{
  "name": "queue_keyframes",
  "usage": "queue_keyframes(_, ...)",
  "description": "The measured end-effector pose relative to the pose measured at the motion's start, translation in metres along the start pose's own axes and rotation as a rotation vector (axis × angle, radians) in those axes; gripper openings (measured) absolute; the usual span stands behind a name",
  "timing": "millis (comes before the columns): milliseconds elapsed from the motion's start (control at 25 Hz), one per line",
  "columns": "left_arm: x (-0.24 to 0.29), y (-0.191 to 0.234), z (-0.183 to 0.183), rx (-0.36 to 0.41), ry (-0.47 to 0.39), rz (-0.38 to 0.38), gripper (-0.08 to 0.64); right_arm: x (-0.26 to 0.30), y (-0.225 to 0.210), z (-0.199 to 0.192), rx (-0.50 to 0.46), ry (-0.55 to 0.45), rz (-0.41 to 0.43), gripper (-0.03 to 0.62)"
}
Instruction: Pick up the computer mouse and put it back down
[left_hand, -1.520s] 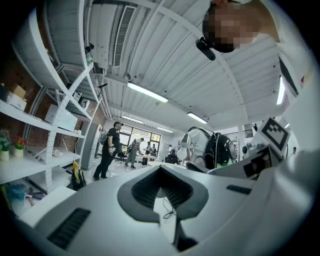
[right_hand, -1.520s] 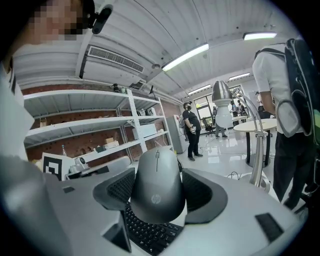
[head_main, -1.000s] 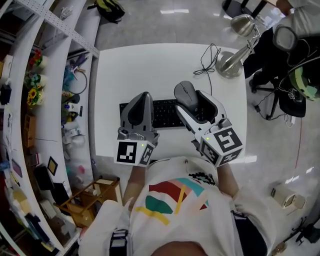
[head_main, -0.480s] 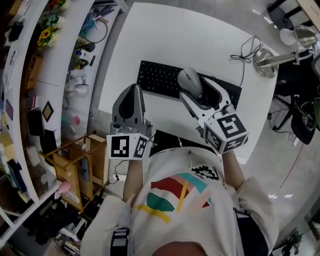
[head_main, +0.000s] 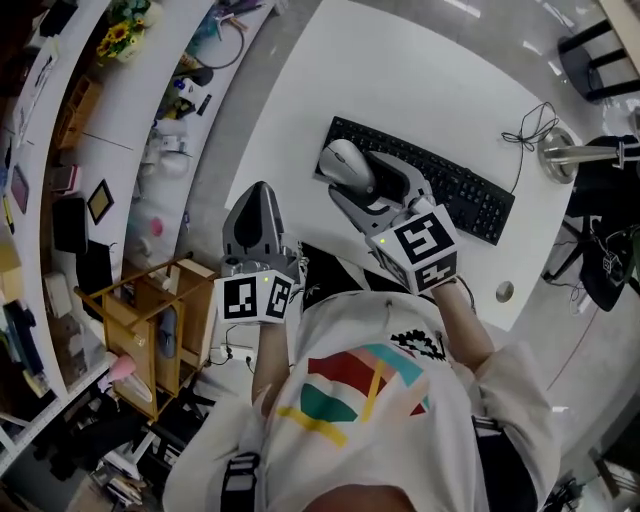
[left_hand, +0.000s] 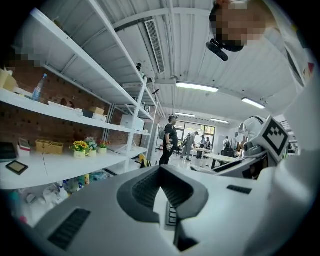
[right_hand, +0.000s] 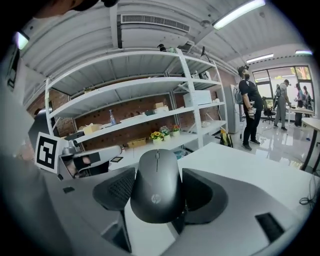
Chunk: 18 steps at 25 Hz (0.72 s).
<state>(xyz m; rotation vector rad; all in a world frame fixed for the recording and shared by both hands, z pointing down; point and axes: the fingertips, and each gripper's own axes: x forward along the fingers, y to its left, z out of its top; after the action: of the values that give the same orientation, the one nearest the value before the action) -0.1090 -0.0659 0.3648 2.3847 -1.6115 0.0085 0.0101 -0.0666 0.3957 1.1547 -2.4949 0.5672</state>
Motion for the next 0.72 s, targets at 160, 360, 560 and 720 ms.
queue_keyframes(160, 0.008, 0.034, 0.003, 0.022, 0.027, -0.010, 0.043, 0.051, 0.027, -0.005, 0.010, 0.051, 0.052, 0.304)
queue_keyframes(360, 0.008, 0.085, -0.009, -0.012, 0.051, 0.024, 0.043, 0.114, 0.063, -0.016, -0.050, 0.139, 0.133, 0.304)
queue_keyframes(560, 0.000, 0.132, -0.025, -0.057, 0.090, 0.109, 0.044, 0.163, 0.088, -0.046, -0.076, 0.246, 0.203, 0.304)
queue_keyframes(720, -0.008, 0.158, -0.037, -0.080, 0.109, 0.156, 0.044, 0.189, 0.099, -0.075, -0.145, 0.335, 0.230, 0.304)
